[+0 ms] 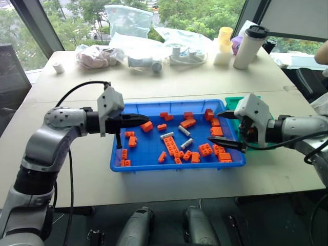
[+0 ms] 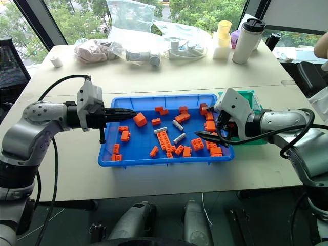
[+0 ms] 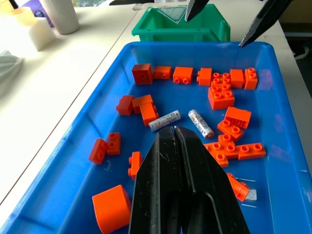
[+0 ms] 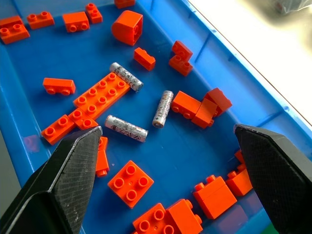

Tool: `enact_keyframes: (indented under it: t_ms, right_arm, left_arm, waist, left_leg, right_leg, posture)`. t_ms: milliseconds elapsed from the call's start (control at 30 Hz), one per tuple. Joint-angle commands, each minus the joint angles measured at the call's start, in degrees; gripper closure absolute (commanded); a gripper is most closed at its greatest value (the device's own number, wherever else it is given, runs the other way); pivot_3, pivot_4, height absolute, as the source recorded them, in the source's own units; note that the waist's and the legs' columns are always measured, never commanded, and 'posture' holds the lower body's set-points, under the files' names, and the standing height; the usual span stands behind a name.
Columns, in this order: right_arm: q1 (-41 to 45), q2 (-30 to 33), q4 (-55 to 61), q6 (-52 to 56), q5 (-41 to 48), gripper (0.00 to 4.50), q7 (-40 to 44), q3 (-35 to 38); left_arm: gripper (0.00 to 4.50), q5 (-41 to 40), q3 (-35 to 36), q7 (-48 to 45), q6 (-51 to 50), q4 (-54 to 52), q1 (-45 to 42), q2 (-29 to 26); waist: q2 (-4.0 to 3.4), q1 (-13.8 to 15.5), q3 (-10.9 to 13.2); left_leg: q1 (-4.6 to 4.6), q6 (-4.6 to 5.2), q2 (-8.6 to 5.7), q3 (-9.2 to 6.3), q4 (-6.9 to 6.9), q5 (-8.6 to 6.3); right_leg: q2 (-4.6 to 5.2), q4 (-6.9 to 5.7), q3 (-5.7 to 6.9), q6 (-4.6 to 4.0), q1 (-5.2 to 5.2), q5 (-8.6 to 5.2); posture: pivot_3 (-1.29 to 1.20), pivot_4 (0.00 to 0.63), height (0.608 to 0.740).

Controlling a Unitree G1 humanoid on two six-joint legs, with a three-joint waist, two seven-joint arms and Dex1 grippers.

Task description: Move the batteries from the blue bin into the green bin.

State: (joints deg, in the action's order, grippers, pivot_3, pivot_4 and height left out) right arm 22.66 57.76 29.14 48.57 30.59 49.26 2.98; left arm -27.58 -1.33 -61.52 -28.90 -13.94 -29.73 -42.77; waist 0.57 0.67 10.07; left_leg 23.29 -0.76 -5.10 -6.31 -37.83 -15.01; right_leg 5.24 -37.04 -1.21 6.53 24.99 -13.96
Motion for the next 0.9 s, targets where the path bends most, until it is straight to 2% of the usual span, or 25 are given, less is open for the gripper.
enact_keyframes:
  t_ms: [33,767,900]
  right_arm:
    - [0.99,0.22,1.95,-0.64,-0.11,0.02,0.54,-0.47]
    - [5.39,-2.51,-0.61,-3.31,-3.00,0.02,2.09,-6.83]
    - [9.18,-5.61,-2.70,-2.95,-5.04,0.02,1.14,-10.56]
  left_arm:
    - [4.50,-1.37,1.82,-0.45,-0.32,-2.15,-0.09,-1.01]
    - [4.50,-2.65,2.98,1.25,-1.91,-4.13,0.60,-1.74]
    - [4.50,-2.36,2.62,1.38,-1.84,-4.17,0.39,-1.61]
  waist:
    - [0.00,0.07,0.00]
    - [0.00,0.00,0.00]
    - [0.00,-0.12,0.00]
  left_leg:
    - [0.00,0.00,0.00,0.00,0.00,0.00]
    - [0.00,0.00,-0.01,-0.02,0.00,0.00]
    - [0.00,0.00,0.00,-0.02,0.00,0.00]
  right_leg:
    - [0.00,0.00,0.00,0.00,0.00,0.00]
    - [0.01,0.02,0.02,0.00,0.00,0.00]
    - [0.00,0.02,0.02,0.00,0.00,0.00]
  posture:
    - [0.00,0.150,0.740]
    - [0.00,0.150,0.740]
    - [0.00,0.150,0.740]
